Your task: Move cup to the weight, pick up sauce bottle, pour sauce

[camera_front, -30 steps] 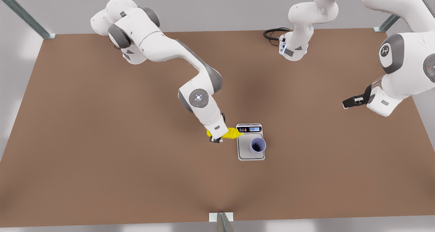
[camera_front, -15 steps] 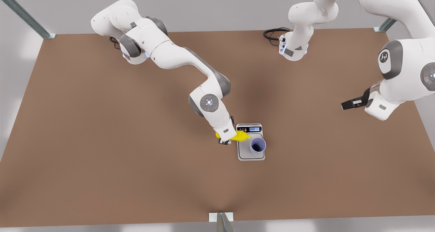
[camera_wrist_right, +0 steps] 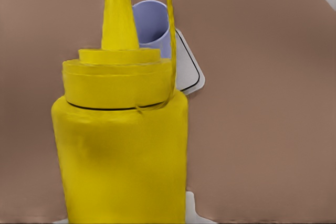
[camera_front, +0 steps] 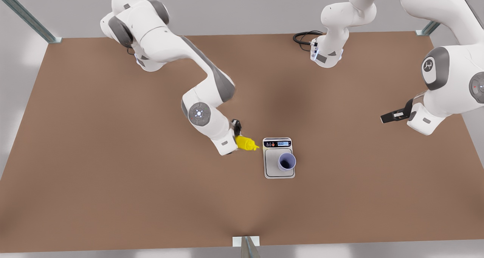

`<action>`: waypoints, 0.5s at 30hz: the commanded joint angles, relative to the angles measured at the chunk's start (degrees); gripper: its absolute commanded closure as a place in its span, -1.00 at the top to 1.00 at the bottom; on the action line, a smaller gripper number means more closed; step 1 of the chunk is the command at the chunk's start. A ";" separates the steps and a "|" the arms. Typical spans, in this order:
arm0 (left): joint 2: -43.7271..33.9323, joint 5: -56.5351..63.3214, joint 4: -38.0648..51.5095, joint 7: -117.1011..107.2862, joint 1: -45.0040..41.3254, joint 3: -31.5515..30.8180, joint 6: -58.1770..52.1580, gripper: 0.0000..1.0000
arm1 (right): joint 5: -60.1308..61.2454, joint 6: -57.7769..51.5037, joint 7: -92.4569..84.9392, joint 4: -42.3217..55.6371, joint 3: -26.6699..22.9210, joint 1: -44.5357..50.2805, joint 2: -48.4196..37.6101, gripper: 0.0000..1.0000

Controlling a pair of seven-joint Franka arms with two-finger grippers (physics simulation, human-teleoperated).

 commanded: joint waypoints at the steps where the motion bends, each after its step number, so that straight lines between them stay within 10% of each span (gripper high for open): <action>1: 0.00 0.05 0.00 0.00 -0.05 0.00 0.00 1.00 | 0.27 0.09 -1.03 -1.62 0.34 -0.46 -1.13 -0.02; 6: 0.44 0.05 0.00 0.00 -0.05 0.00 0.00 1.00 | 23.00 6.32 -30.44 -22.00 0.34 -9.42 -9.66 -0.02; 15: 0.44 0.05 0.00 0.00 -0.05 0.00 -0.09 1.00 | 43.33 6.69 -62.38 -30.19 0.34 -16.45 -9.58 -0.02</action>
